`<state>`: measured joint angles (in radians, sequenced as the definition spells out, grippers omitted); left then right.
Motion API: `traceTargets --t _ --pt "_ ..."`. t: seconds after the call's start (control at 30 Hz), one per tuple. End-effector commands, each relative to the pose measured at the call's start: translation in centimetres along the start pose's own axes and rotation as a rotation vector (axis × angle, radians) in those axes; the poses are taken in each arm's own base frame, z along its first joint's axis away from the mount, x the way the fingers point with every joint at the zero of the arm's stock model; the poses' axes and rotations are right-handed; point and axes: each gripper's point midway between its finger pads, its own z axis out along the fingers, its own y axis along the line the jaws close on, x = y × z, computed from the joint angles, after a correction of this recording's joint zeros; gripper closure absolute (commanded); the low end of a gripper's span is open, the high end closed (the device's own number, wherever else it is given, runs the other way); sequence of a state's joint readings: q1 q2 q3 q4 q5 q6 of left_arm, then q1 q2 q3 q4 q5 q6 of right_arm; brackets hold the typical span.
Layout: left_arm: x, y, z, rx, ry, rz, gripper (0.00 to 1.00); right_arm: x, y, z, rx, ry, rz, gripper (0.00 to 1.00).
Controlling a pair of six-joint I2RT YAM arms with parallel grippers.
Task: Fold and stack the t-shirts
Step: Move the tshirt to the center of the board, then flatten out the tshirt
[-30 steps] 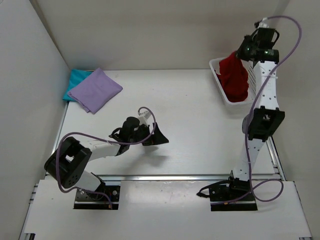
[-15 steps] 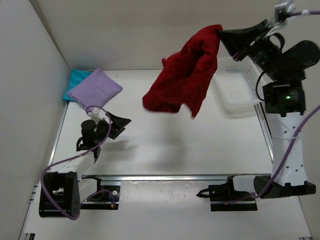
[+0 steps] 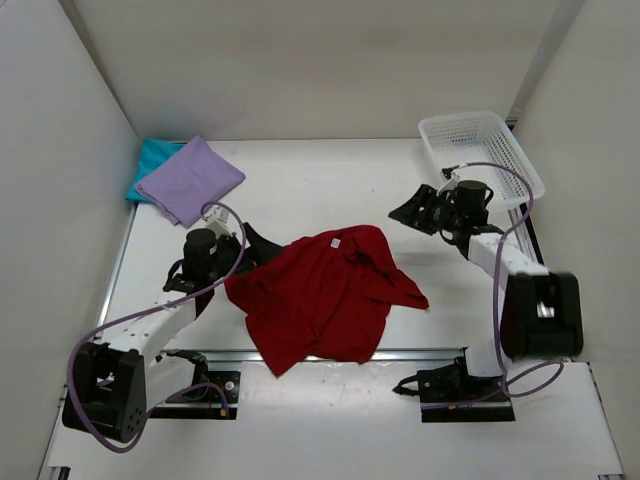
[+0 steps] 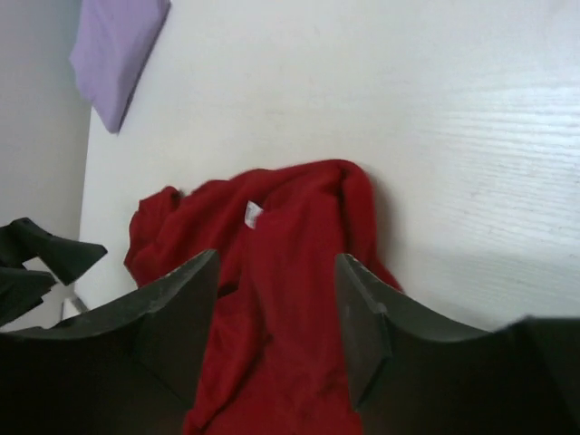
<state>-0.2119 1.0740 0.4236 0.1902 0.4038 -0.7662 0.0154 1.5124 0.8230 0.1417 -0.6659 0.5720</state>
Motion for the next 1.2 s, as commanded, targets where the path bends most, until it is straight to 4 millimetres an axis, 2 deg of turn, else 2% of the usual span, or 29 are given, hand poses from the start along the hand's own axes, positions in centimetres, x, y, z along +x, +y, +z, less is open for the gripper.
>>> traceTargets --t 0.0,0.03,0.07,0.1,0.13,0.17,0.2,0.23,0.3,0.33,0.37,0.4,0.43,0.47,0.6,0.63,0.7,0.73,0.83,0.87,0.97,1.0,1.07,1.13,1.17 --pt "-0.1 1.2 0.2 -0.106 -0.004 0.152 0.01 -3.3 5.1 -2.9 0.076 -0.171 -0.268 0.50" --pt "-0.1 1.1 0.1 -0.094 -0.010 0.138 0.02 -1.0 5.0 -2.2 0.111 -0.134 -0.316 0.61" --pt "0.1 1.7 0.0 -0.092 -0.003 0.117 0.02 0.3 4.7 -2.4 0.138 -0.129 -0.327 0.66" --pt "0.2 2.1 -0.1 -0.092 0.005 0.100 0.03 3.4 5.6 -2.1 0.122 -0.060 -0.355 0.78" --pt "0.1 2.4 0.0 -0.102 0.007 0.103 0.17 6.9 6.4 -1.7 0.091 0.008 -0.377 0.87" --pt "0.2 2.9 -0.1 -0.120 0.007 0.101 0.23 10.3 6.2 -1.5 0.098 0.076 -0.376 0.89" --pt "-0.1 3.3 0.0 -0.145 -0.004 0.103 0.31 12.3 5.1 -1.5 0.129 0.102 -0.368 0.91" --pt "0.2 3.4 0.2 -0.156 0.010 0.107 0.37 14.5 6.1 -1.5 0.093 0.139 -0.393 0.90" --pt "0.8 4.1 0.2 -0.204 0.023 0.118 0.44 17.8 5.2 -1.6 0.104 0.207 -0.376 0.87" --pt "1.0 4.2 0.2 -0.208 0.023 0.119 0.40 19.2 6.2 -1.8 0.062 0.246 -0.378 0.81" --pt "0.7 4.4 0.1 -0.219 0.004 0.116 0.39 20.6 7.1 -1.8 0.019 0.267 -0.393 0.71" --pt "0.9 5.0 -0.1 -0.233 -0.002 0.099 0.37 21.9 7.9 -1.8 -0.010 0.290 -0.401 0.67" --pt "1.1 5.5 -0.2 -0.238 -0.008 0.084 0.37 23.2 8.6 -1.8 -0.034 0.312 -0.410 0.58" --pt "1.4 6.0 -0.3 -0.245 -0.011 0.080 0.36 23.7 9.0 -1.5 -0.043 0.325 -0.405 0.53" --pt "1.9 6.5 -0.3 -0.244 0.004 0.058 0.32 26.4 11.1 -0.8 -0.099 0.391 -0.400 0.48" --pt "1.8 6.8 -0.5 -0.255 -0.003 0.056 0.29 26.8 10.8 -0.4 -0.076 0.406 -0.407 0.48" --pt "1.3 7.2 -1.0 -0.274 -0.031 0.052 0.23 28.5 11.4 -0.3 -0.089 0.437 -0.422 0.47" --pt "0.8 7.3 -1.3 -0.280 -0.051 0.060 0.22 28.9 10.9 -0.2 -0.075 0.452 -0.409 0.47" --pt "-0.1 7.6 -1.7 -0.291 -0.088 0.047 0.21 29.5 12.1 0.3 -0.113 0.453 -0.387 0.46" --pt "0.1 7.9 -1.7 -0.295 -0.076 0.039 0.21 29.7 12.5 0.6 -0.118 0.457 -0.388 0.47" --pt "-0.2 8.7 -1.6 -0.327 -0.078 0.031 0.22 30.0 12.2 1.5 -0.088 0.470 -0.398 0.48" --pt "-0.2 9.0 -1.7 -0.335 -0.076 0.027 0.22 29.9 12.3 1.7 -0.087 0.473 -0.397 0.51" --pt "-0.7 9.5 -1.8 -0.344 -0.102 -0.011 0.22 29.3 12.6 2.0 -0.087 0.447 -0.390 0.67" --pt "-1.1 9.6 -1.8 -0.343 -0.130 -0.021 0.23 28.1 12.9 2.4 -0.082 0.410 -0.377 0.89" --pt "-1.2 9.7 -1.8 -0.349 -0.134 -0.018 0.23 27.7 12.4 2.2 -0.063 0.400 -0.374 0.94"
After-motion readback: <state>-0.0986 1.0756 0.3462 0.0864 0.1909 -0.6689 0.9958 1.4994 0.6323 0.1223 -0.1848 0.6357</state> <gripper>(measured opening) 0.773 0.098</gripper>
